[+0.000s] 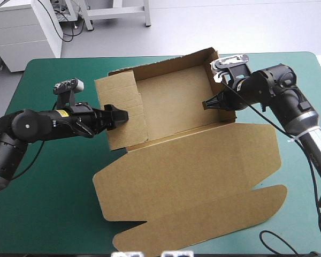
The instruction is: Fold the box
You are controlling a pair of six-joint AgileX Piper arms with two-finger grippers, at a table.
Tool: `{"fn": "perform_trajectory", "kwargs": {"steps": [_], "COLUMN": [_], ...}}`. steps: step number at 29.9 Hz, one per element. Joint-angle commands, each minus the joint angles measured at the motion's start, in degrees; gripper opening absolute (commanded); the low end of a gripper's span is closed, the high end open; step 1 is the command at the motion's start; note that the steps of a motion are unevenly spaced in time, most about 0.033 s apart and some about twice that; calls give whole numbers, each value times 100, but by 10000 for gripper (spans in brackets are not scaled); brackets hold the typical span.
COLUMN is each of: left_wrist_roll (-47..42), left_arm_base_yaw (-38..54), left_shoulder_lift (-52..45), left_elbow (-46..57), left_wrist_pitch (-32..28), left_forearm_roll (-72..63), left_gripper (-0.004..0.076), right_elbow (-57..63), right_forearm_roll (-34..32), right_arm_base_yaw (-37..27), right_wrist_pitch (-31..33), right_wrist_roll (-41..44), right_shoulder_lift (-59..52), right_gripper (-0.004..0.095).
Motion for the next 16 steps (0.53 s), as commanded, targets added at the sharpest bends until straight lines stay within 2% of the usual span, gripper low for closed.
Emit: {"fn": "perform_trajectory", "kwargs": {"steps": [1, 6, 16], "left_wrist_roll": [-774, -1850, -3311], "left_arm_base_yaw": [-371, -933, -1776], "left_shoulder_lift": [-135, -135, 170], "left_elbow": [-195, -195, -195], "left_wrist_pitch": [-279, -484, -325], "left_forearm_roll": [618, 1605, 3283], "left_gripper": [579, 562, 546], "right_elbow": [-173, -173, -173], "right_forearm_roll": [69, -55, -239], "right_arm_base_yaw": [82, 178, 408], "right_wrist_pitch": [-393, -423, -437], "right_wrist_roll": [73, 115, 286], "right_shoulder_lift": [-233, -233, -233], "right_gripper": [-11, -11, -11]}}
